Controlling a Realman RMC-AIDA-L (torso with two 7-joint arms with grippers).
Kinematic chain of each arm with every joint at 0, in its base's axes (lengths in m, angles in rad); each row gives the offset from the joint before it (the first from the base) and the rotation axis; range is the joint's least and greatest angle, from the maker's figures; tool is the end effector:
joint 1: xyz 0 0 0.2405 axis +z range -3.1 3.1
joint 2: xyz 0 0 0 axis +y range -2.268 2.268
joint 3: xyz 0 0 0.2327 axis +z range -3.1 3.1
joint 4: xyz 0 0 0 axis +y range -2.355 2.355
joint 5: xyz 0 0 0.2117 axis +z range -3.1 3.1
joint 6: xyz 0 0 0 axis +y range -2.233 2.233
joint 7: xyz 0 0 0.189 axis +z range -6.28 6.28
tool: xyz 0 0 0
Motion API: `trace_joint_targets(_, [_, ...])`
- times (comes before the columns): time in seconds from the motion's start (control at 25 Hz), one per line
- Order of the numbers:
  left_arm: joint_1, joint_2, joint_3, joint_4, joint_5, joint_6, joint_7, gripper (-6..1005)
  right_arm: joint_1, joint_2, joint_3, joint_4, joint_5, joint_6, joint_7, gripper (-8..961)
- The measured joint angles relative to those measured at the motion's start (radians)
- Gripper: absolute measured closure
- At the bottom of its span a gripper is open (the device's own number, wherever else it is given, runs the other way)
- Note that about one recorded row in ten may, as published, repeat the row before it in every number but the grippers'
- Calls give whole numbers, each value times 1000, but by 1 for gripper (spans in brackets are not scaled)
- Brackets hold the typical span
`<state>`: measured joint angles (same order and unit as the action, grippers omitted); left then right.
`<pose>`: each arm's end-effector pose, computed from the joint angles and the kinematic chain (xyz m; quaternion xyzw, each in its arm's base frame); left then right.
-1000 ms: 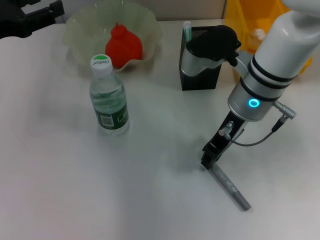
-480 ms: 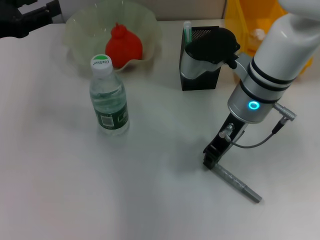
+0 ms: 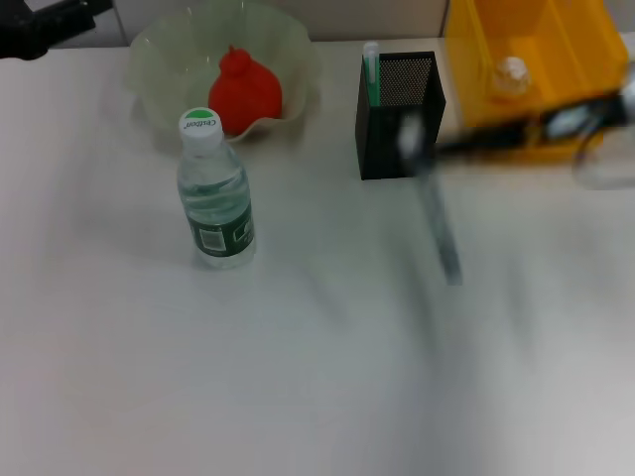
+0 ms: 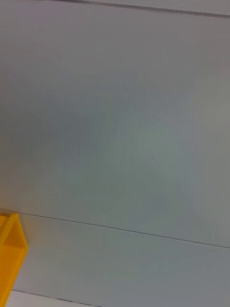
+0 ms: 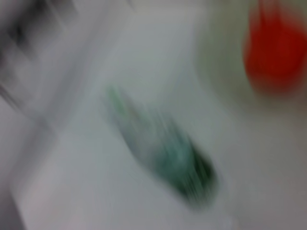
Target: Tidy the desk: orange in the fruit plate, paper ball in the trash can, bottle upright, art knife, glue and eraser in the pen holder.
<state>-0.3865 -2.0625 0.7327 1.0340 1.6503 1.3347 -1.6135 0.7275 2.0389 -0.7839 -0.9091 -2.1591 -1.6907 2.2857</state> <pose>-0.2177 0.3890 0.0941 -0.8502 -0.2322 -0.3241 0.3438 0.1570 0.3683 0.0015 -0.8903 0.4312 0.1457 0.0170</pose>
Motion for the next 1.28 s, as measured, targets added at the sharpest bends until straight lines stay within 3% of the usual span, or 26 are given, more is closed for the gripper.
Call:
trace_joint_targets(0.08, [0, 1, -1, -3, -10, -5, 8, 237, -40, -23, 114, 90, 177, 8, -145, 812])
trace_joint_targets(0.16, [-1, 0, -3, -6, -19, -9, 16, 237, -76, -33, 162, 199, 368, 62, -336, 812])
trace_joint_targets(0.2, [-3, 0, -3, -9, -23, -11, 18, 237, -89, -30, 167, 241, 440, 92, -432, 812])
trace_joint_targets(0.32, [-14, 1, -2, -17, -25, -16, 19, 237, -97, 13, 158, 326, 589, 228, -694, 814])
trace_joint_targets(0.44, [-20, 2, -3, -21, -26, -21, 25, 237, -64, 40, 137, 361, 594, 355, -810, 816])
trace_joint_targets(0.72, [-21, 3, -12, -29, -26, -24, 30, 237, 24, 47, 25, 446, 596, 575, -969, 818])
trace_joint_targets(1.28, [-19, 8, -22, -46, -20, -20, 30, 237, 39, 46, 10, 488, 593, 658, -1056, 821])
